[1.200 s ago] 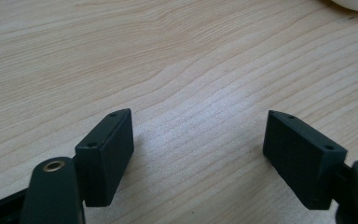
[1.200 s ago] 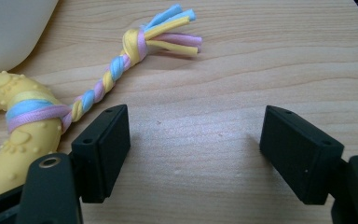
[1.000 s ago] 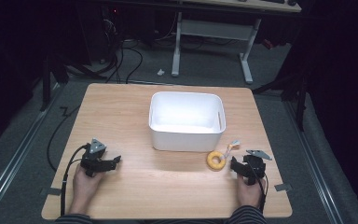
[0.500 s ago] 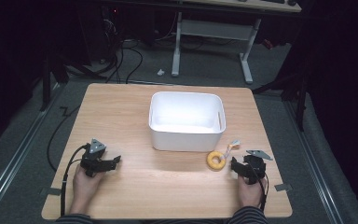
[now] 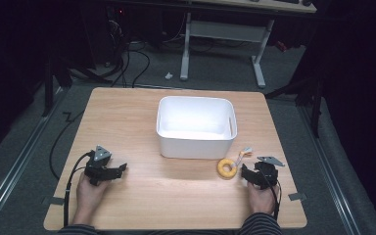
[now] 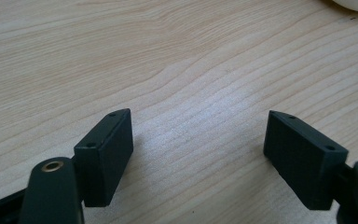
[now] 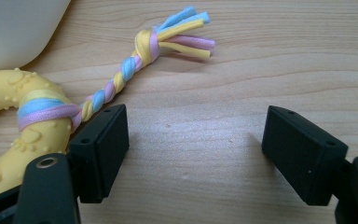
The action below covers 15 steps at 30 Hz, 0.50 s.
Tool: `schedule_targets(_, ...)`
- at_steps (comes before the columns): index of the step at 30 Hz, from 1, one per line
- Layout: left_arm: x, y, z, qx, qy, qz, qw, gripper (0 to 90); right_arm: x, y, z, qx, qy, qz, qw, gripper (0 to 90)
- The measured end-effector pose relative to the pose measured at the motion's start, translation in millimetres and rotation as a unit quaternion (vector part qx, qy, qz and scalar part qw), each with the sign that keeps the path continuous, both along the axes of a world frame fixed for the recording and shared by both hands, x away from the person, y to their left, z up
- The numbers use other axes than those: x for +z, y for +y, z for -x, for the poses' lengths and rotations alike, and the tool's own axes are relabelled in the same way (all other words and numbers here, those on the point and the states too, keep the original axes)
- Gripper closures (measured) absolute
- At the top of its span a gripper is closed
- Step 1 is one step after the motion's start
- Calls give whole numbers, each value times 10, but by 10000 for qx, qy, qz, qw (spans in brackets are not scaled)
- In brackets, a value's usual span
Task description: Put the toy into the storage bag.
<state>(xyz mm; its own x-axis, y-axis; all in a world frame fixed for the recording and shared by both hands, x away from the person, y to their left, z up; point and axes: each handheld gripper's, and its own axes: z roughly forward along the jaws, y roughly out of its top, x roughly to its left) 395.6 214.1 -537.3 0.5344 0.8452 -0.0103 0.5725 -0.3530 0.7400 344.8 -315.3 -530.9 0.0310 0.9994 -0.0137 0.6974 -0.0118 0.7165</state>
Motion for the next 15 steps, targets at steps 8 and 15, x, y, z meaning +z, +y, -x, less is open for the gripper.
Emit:
schedule_targets(8, 0, -1, 0, 1, -2, -2, 10000, 242, 57, -12, 19, 76, 155, 17, 9999, 423)
schedule_targets(15, 0, -2, -4, 16, -1, 7, 10000, 243, 114, -15, 15, 309, 362, 220, 9986, 491)
